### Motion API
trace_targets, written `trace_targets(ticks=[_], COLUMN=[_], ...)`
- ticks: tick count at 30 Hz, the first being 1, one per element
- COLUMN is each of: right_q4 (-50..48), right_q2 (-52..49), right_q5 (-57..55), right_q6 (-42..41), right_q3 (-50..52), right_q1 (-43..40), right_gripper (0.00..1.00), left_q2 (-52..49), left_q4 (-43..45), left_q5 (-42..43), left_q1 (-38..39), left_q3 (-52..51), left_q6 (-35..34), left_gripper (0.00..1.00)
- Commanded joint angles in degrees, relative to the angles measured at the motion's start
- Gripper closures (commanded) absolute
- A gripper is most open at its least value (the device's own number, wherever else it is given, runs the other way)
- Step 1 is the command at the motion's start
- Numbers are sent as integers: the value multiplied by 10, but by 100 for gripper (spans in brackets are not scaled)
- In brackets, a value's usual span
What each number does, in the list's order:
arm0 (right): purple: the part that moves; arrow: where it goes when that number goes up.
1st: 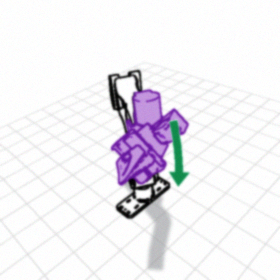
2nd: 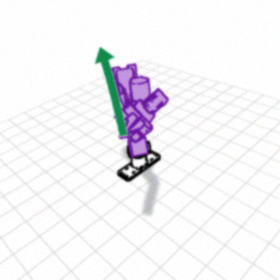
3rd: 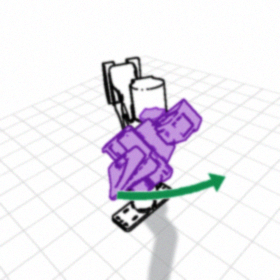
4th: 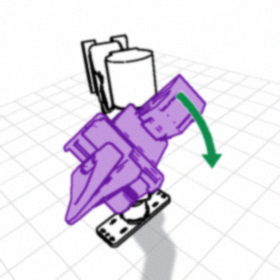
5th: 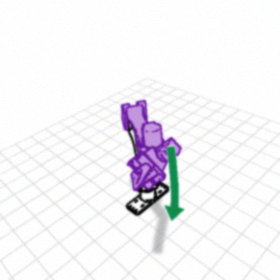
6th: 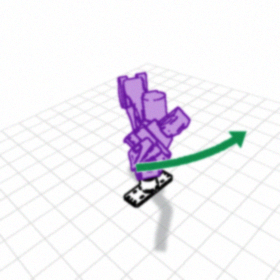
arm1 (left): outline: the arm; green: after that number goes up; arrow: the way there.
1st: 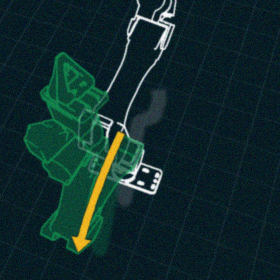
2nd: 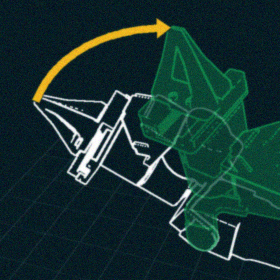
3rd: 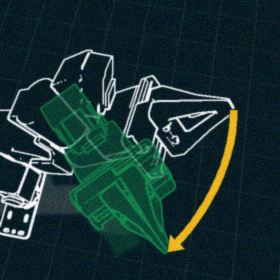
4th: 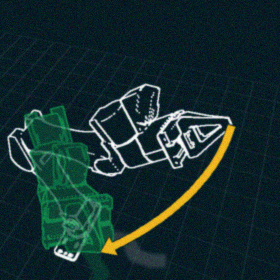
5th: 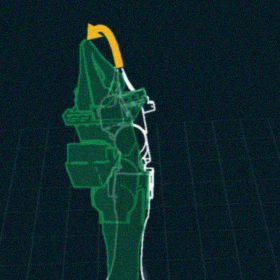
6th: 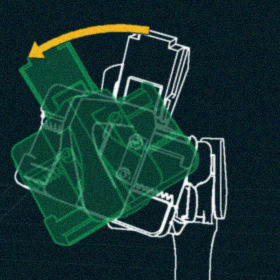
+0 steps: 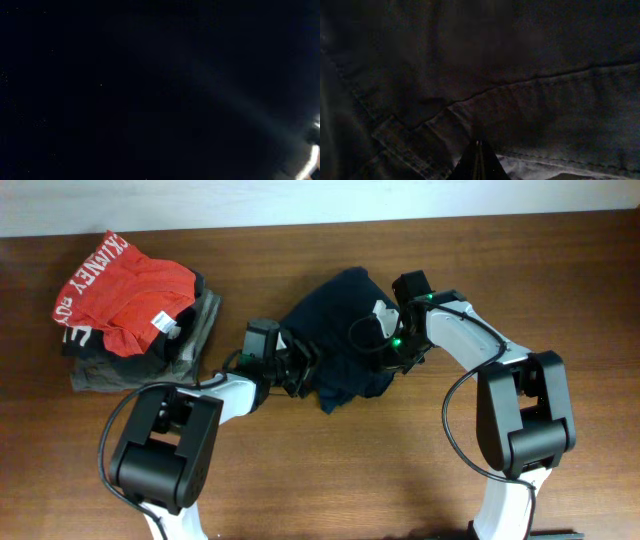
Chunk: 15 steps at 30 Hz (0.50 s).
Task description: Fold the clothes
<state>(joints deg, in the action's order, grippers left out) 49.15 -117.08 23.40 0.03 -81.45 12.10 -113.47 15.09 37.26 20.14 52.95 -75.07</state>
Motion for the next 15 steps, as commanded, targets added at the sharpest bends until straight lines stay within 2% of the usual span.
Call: trace_targets(ticks=[1, 3, 4, 6, 10, 15], right_q4=[2, 5, 9, 19, 77, 169], right_q2=[-6, -6, -6, -5, 6, 39], right_q5=[3, 3, 3, 0, -49, -50], right_q6=[-1, -1, -1, 23, 34, 34], right_q3=[-1, -1, -1, -7, -50, -153], right_q1=[4, 4, 3, 0, -23, -63], right_gripper=[96, 96, 96, 96, 96, 96], left_q2=[-27, -27, -27, -27, -26, -23], left_q4=[-5, -5, -5, -1, -1, -2], left_q5=[-46, -47, -46, -24, 64, 159], left_q1=[3, 3, 3, -1, -15, -47], left_q3=[-14, -14, -14, -13, -11, 13], left_q6=[17, 40, 55, 115, 209, 299], left_gripper=[56, 71, 82, 90, 99, 99])
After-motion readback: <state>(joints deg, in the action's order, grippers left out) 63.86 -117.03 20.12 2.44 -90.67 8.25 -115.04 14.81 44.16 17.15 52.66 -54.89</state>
